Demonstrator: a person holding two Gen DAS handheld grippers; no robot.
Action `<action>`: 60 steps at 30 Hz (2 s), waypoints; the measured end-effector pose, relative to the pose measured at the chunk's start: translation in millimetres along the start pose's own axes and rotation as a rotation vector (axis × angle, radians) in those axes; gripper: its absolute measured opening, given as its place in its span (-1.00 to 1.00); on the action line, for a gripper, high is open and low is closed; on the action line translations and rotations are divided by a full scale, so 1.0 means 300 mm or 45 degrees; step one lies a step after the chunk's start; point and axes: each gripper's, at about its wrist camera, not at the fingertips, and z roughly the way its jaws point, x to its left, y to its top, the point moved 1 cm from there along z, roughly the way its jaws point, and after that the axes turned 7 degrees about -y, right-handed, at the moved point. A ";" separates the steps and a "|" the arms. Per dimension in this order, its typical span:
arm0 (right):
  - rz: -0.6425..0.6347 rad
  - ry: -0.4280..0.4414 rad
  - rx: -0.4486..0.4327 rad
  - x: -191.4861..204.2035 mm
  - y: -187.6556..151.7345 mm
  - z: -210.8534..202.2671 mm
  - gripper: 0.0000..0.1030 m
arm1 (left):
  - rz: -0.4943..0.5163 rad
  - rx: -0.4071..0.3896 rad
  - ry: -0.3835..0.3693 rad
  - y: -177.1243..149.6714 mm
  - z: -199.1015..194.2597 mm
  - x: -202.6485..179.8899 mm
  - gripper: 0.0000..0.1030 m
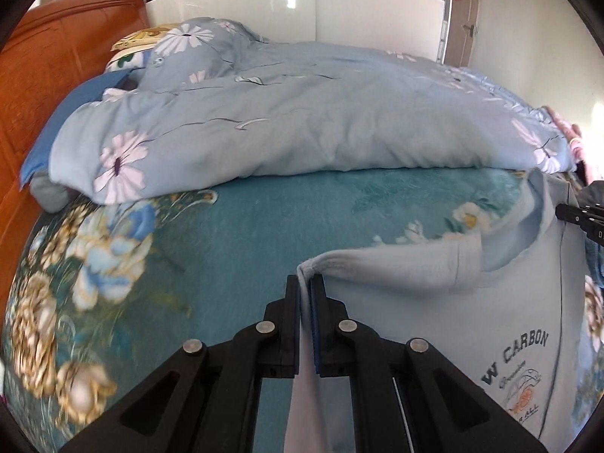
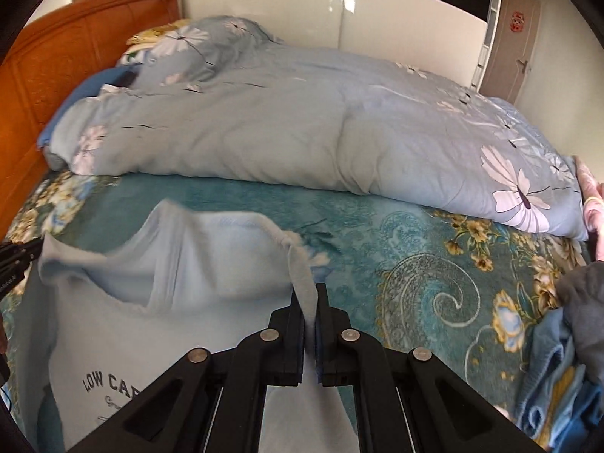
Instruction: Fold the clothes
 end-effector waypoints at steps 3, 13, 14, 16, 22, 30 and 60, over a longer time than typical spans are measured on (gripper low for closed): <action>0.002 -0.013 0.038 -0.009 0.030 0.100 -0.92 | 0.004 0.041 0.007 0.037 0.098 -0.004 -0.90; -0.017 -0.020 0.146 0.021 0.028 0.338 -0.92 | -0.054 0.176 0.017 0.011 0.345 0.042 -0.89; -0.018 -0.019 0.153 0.023 0.024 0.352 -0.92 | -0.051 0.174 0.017 0.009 0.349 0.042 -0.89; -0.016 -0.016 0.165 0.025 0.015 0.374 -0.92 | -0.049 0.171 0.022 0.008 0.350 0.039 -0.89; -0.010 -0.009 0.180 0.024 0.002 0.396 -0.89 | -0.041 0.178 0.028 0.006 0.335 0.025 -0.85; 0.006 -0.035 0.158 0.002 0.014 0.298 -0.14 | -0.070 0.158 0.025 -0.034 0.213 -0.007 -0.17; -0.104 0.242 0.257 0.270 -0.690 -0.263 0.00 | -0.380 0.010 0.046 -0.768 -0.445 -0.083 0.22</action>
